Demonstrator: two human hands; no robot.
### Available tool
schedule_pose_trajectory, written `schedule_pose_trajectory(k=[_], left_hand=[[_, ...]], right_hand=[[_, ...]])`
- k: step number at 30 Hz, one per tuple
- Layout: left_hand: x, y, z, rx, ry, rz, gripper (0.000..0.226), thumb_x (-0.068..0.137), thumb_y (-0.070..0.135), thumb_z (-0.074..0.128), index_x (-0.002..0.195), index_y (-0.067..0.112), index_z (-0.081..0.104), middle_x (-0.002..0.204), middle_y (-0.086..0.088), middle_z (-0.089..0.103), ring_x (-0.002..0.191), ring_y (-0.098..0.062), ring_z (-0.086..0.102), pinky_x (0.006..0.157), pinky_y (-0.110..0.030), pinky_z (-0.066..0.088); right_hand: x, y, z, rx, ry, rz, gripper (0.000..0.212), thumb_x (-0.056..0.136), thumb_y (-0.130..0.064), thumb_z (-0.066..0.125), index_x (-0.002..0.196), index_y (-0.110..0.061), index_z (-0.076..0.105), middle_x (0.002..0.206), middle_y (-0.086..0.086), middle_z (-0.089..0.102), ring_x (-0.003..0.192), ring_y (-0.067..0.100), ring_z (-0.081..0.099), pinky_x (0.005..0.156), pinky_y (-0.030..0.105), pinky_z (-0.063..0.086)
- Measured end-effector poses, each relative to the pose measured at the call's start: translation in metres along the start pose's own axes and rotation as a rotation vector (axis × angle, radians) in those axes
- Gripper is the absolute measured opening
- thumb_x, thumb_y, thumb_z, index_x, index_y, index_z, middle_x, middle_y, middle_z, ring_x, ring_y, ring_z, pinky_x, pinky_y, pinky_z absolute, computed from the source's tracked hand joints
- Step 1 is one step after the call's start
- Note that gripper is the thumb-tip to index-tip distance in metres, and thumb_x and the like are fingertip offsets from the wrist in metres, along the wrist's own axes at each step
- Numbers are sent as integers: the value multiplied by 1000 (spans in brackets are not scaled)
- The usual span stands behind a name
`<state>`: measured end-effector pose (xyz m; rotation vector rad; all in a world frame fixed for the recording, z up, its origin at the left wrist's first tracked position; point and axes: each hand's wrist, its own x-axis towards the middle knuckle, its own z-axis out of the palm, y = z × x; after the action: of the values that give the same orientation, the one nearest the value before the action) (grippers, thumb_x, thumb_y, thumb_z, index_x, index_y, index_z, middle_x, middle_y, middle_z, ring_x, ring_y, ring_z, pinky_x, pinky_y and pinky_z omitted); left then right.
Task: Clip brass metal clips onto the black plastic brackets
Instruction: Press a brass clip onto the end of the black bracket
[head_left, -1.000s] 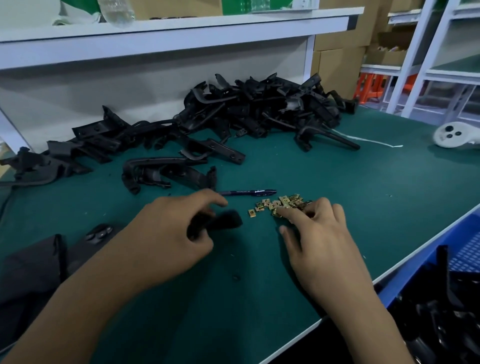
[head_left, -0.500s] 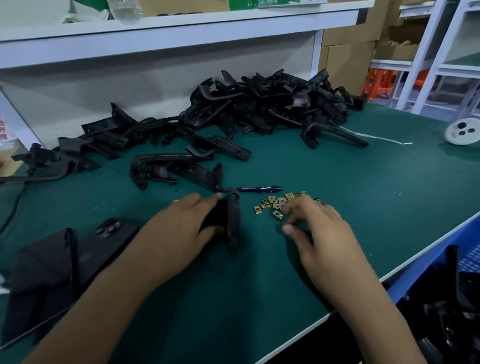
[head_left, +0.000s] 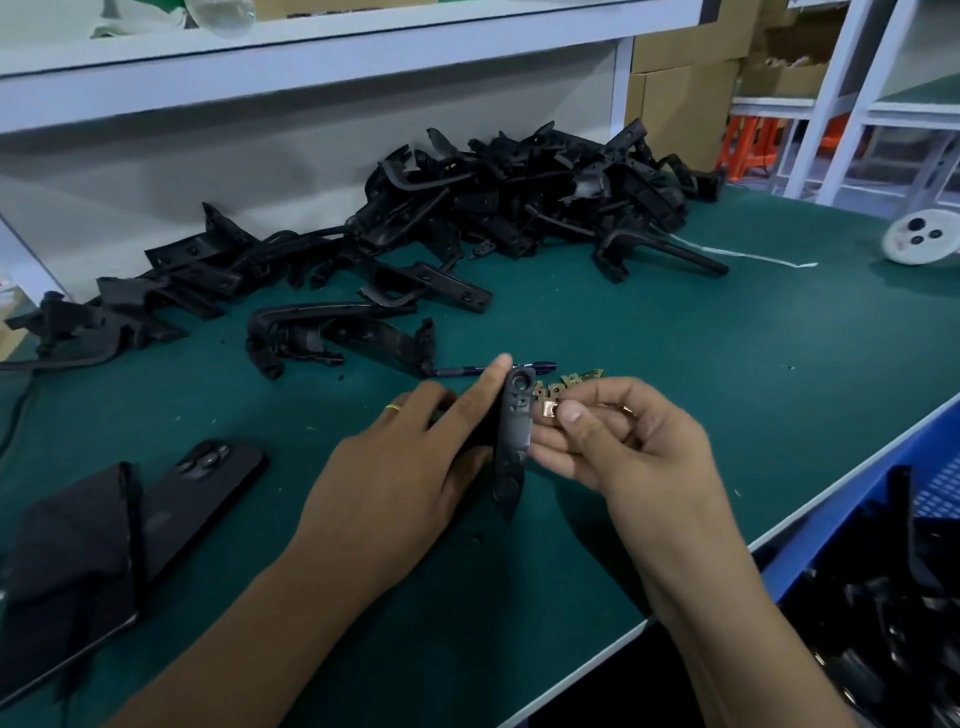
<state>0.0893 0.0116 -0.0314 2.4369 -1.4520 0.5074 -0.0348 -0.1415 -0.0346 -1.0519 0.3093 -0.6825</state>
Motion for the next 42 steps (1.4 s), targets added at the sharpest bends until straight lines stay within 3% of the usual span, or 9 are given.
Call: schedule_pose_trajectory(k=[12, 19, 22, 27, 29, 32, 36, 42], left_hand=[[0, 2, 1, 43, -18, 20, 72, 99, 45, 48, 163, 43, 17, 111, 9, 55, 93, -18, 58, 47, -36, 50], [-2, 0, -2, 16, -17, 71, 65, 99, 42, 49, 161, 40, 29, 114, 7, 57, 93, -19, 60, 45, -38, 51], [0, -1, -3, 16, -28, 32, 68, 98, 44, 50, 161, 45, 24, 116, 9, 57, 97, -18, 58, 48, -38, 51], [0, -4, 2, 31, -86, 9, 69, 100, 52, 39, 161, 52, 7, 116, 12, 52, 97, -16, 57, 57, -38, 53], [-1, -8, 3, 18, -85, -35, 68, 100, 54, 35, 161, 52, 5, 112, 12, 50, 92, -16, 55, 59, -37, 52], [-1, -17, 3, 24, -55, -110, 67, 99, 55, 32, 159, 54, 5, 109, 13, 47, 90, -15, 53, 59, -34, 48], [-5, -34, 0, -24, -35, -198, 69, 98, 54, 35, 158, 57, 2, 107, 12, 47, 87, -16, 52, 58, -35, 48], [-5, -40, 1, -37, -44, -221, 67, 98, 55, 33, 158, 57, 4, 103, 13, 45, 81, -14, 49, 57, -34, 48]], right_hand=[[-3, 0, 2, -117, 12, 2, 7, 94, -4, 70, 96, 3, 69, 72, 14, 73, 68, 16, 72, 65, 24, 61], [-2, -3, 3, -149, -15, 51, 31, 75, -16, 85, 92, 0, 64, 77, 25, 72, 70, 28, 73, 64, 35, 63], [-2, -2, 3, -196, -22, 19, 17, 88, -8, 77, 97, -1, 65, 80, 23, 74, 69, 26, 71, 73, 39, 65], [-4, 2, 8, -335, 54, -100, 11, 94, -5, 71, 102, -10, 65, 80, 10, 74, 70, 23, 75, 63, 31, 62], [-4, 4, 9, -343, 60, -110, 11, 96, -1, 67, 101, -10, 66, 85, 11, 73, 73, 24, 76, 65, 36, 63], [-4, 4, 4, -547, 16, -168, 20, 98, 1, 61, 94, -15, 71, 87, 4, 74, 79, 17, 74, 77, 38, 63], [-10, -24, -16, -987, -155, -159, 13, 91, -21, 74, 87, -32, 75, 84, -15, 73, 81, 4, 67, 75, 16, 49], [-25, -65, -38, -1254, -423, -39, 19, 72, -35, 88, 85, -44, 77, 90, -18, 70, 85, 7, 66, 73, 20, 48]])
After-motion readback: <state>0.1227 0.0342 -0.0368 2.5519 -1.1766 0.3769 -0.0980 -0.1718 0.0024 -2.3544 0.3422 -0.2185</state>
